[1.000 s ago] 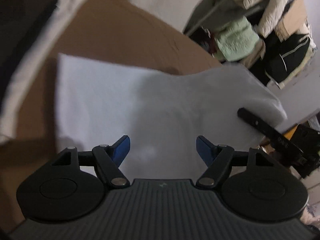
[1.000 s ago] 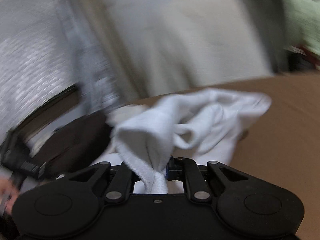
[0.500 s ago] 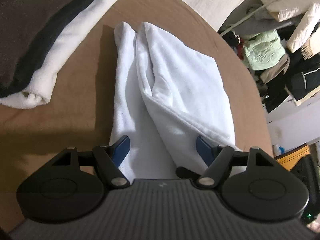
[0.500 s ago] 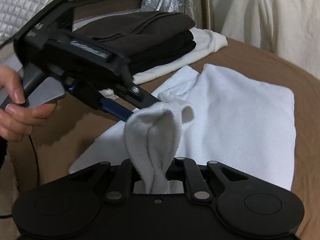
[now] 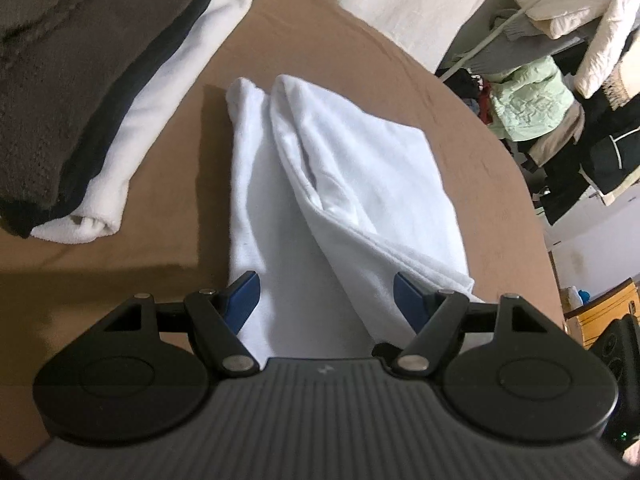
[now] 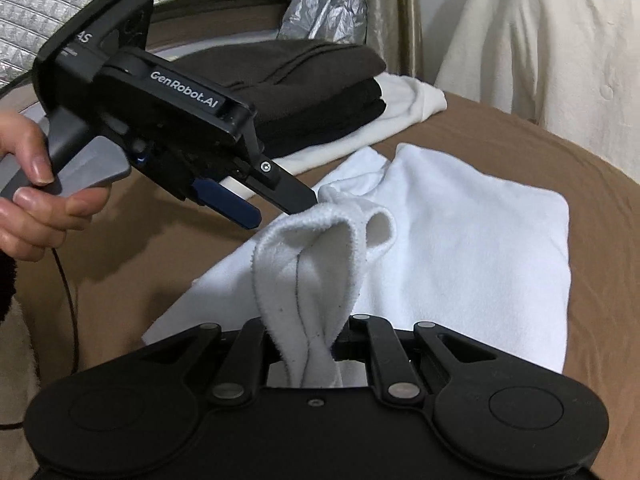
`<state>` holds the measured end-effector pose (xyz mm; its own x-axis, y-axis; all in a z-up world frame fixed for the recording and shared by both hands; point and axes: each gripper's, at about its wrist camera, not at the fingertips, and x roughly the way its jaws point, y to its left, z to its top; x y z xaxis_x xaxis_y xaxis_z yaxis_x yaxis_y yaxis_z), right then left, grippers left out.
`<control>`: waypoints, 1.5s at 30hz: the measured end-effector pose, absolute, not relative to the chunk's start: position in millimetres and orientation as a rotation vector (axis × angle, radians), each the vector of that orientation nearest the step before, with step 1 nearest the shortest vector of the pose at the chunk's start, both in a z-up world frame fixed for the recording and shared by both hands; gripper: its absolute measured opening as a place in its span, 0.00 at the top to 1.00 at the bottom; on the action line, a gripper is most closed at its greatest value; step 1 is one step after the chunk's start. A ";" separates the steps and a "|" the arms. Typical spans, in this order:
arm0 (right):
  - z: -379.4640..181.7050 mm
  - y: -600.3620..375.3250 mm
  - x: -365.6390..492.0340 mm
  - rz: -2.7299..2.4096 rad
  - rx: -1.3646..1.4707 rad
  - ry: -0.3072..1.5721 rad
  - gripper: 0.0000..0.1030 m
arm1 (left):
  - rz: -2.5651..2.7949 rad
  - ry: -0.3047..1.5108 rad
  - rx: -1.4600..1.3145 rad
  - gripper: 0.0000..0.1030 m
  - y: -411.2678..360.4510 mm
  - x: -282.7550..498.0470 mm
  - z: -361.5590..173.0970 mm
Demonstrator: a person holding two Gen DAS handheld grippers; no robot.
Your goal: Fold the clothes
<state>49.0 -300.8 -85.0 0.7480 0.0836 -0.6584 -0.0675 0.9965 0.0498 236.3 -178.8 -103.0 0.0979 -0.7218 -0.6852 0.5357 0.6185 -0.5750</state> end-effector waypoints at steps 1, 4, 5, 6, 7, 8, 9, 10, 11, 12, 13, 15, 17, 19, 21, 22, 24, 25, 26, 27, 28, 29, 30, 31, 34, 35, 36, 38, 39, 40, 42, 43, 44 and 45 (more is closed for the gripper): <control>-84.7 -300.7 47.4 0.083 0.018 0.719 0.87 | -0.947 1.135 -0.199 0.29 -178.8 234.5 -101.6; -88.0 -301.0 45.8 0.077 0.012 0.723 0.87 | -0.953 1.129 -0.186 0.29 -180.5 232.3 -99.8; -90.0 -301.3 45.9 0.073 0.013 0.727 0.87 | -0.960 1.127 -0.188 0.29 -180.6 231.9 -99.4; -91.1 -301.0 45.5 0.070 0.015 0.725 0.87 | -0.966 1.124 -0.190 0.29 -180.6 231.5 -98.9; -91.2 -300.7 45.4 0.070 0.017 0.722 0.87 | -0.973 1.123 -0.195 0.29 -180.7 230.9 -98.4; -91.2 -300.4 45.6 0.071 0.018 0.719 0.87 | -0.981 1.126 -0.207 0.29 -180.5 230.3 -97.9; -90.2 -300.6 46.5 0.074 0.021 0.715 0.87 | -0.985 1.129 -0.218 0.29 -180.3 230.3 -97.7; -88.5 -300.8 46.4 0.081 0.025 0.708 0.87 | -0.989 1.132 -0.226 0.29 -180.2 230.3 -97.4; -86.9 -300.8 46.0 0.090 0.027 0.702 0.87 | -0.990 1.132 -0.225 0.29 -180.5 230.1 -97.0; -85.8 -300.5 45.5 0.099 0.024 0.698 0.87 | -0.991 1.130 -0.221 0.29 -180.9 230.0 -96.6; -85.8 -300.4 45.7 0.101 0.016 0.697 0.87 | -0.991 1.129 -0.216 0.29 -181.4 229.9 -96.4; -87.0 -301.0 45.6 0.102 0.008 0.700 0.87 | -0.987 1.129 -0.206 0.29 -182.7 229.6 -96.7; -88.5 -302.1 44.3 0.102 0.018 0.700 0.87 | -0.983 1.133 -0.201 0.29 -184.2 229.9 -98.1; -87.2 -301.1 42.3 0.109 0.011 0.693 0.87 | -0.985 1.131 -0.218 0.29 -185.0 230.7 -98.1; -83.7 -296.5 40.1 0.136 -0.021 0.683 0.87 | -0.990 1.110 -0.246 0.28 -184.7 232.5 -96.0; -81.8 -293.9 39.1 0.152 -0.038 0.676 0.87 | -0.988 1.101 -0.262 0.28 -184.7 233.6 -94.6; -80.5 -289.5 39.2 0.176 -0.064 0.672 0.87 | -0.987 1.085 -0.276 0.27 -184.8 234.5 -93.0; -81.1 -287.2 40.1 0.184 -0.077 0.673 0.87 | -0.987 1.083 -0.277 0.27 -184.9 233.9 -93.2; -83.4 -283.6 41.1 0.186 -0.103 0.676 0.87 | -0.989 1.087 -0.279 0.27 -184.7 234.2 -94.6; -85.3 -280.3 41.9 0.188 -0.124 0.677 0.87 | -0.993 1.097 -0.282 0.27 -184.5 234.9 -96.7; -85.7 -278.1 41.5 0.189 -0.132 0.674 0.87 | -0.996 1.109 -0.286 0.27 -184.6 235.9 -98.9; -86.0 -276.0 41.0 0.190 -0.140 0.671 0.87 | -1.002 1.123 -0.287 0.26 -185.3 236.9 -101.2; -86.1 -274.6 40.5 0.190 -0.143 0.667 0.87 | -1.010 1.140 -0.288 0.26 -186.5 238.0 -104.1; -84.7 -276.2 40.1 0.189 -0.127 0.660 0.87 | -1.014 1.160 -0.292 0.26 -187.8 239.3 -107.9; -80.8 -279.5 38.2 0.187 -0.108 0.645 0.87 | -1.021 1.214 -0.333 0.24 -191.2 242.7 -120.7; -80.3 -279.0 37.6 0.185 -0.114 0.644 0.87 | -1.024 1.222 -0.347 0.24 -193.5 243.7 -124.6; -80.7 -277.3 37.3 0.185 -0.126 0.644 0.87 | -1.025 1.222 -0.350 0.27 -197.3 244.7 -127.7; -83.5 -270.6 37.9 0.189 -0.179 0.648 0.87 | -1.036 1.192 -0.295 0.70 -208.4 242.5 -130.4; -85.6 -266.2 38.6 0.192 -0.213 0.652 0.87 | -1.029 1.155 -0.203 0.82 -216.7 235.7 -127.4; -88.1 -262.3 39.3 0.193 -0.239 0.659 0.86 | -1.006 1.106 -0.111 0.82 -222.9 226.0 -122.1; -92.2 -256.0 40.0 0.196 -0.280 0.672 0.84 | -0.961 1.010 0.054 0.82 -233.8 207.8 -111.4; -90.7 -260.5 36.9 0.191 -0.243 0.676 0.79 | -0.950 0.980 0.067 0.82 -233.6 203.4 -106.2; -89.2 -265.0 33.7 0.187 -0.207 0.681 0.75 | -0.936 0.952 0.078 0.82 -232.8 199.9 -101.3; -87.7 -269.4 30.5 0.183 -0.171 0.686 0.70 | -0.913 0.932 0.082 0.82 -230.3 199.7 -97.5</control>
<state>30.5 -269.4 -87.7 0.7592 0.1108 -0.6414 -0.2229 0.9701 -0.0963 199.7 -230.3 -97.5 0.2637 -0.6411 -0.7207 0.7073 0.6365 -0.3074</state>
